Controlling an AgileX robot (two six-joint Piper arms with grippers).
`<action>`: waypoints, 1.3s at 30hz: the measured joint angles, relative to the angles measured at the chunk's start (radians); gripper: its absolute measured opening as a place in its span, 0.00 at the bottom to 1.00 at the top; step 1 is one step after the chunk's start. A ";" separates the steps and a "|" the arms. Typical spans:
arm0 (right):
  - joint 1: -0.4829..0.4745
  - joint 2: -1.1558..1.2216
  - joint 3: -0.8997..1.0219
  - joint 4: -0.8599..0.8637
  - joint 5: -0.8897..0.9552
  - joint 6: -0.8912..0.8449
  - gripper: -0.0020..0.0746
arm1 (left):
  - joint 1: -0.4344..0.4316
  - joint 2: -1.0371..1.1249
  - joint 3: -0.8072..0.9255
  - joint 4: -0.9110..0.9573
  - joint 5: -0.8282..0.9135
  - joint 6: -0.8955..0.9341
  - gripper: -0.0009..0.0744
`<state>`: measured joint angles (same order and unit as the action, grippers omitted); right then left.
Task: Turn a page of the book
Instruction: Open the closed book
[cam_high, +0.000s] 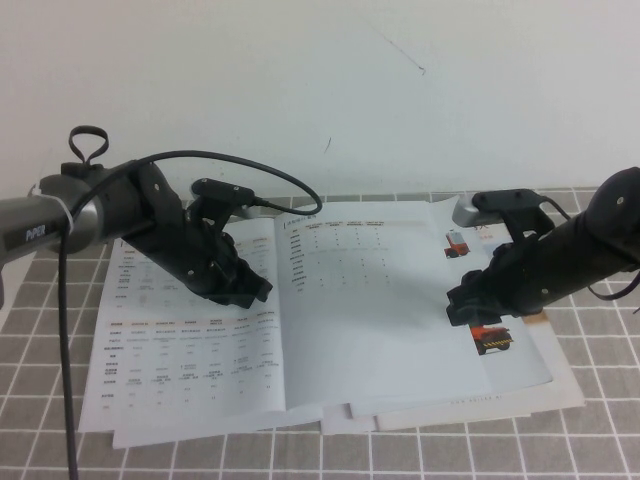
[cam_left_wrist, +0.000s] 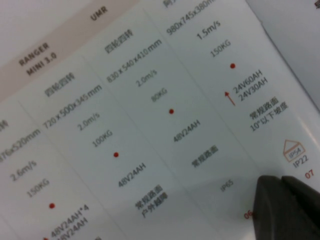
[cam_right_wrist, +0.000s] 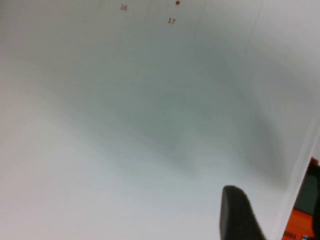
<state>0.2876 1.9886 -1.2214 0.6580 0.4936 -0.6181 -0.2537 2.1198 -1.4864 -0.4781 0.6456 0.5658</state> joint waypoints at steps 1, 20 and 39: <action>0.000 0.000 0.000 0.000 -0.005 0.002 0.44 | 0.000 0.002 0.000 0.000 0.000 0.000 0.01; 0.000 0.042 0.000 0.181 -0.016 -0.113 0.46 | 0.000 0.002 0.000 -0.013 0.002 0.023 0.01; 0.000 0.052 0.000 0.184 -0.030 -0.166 0.46 | 0.000 0.002 0.000 -0.015 0.002 0.023 0.01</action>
<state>0.2876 2.0410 -1.2214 0.8418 0.4635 -0.7838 -0.2537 2.1216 -1.4864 -0.4936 0.6472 0.5888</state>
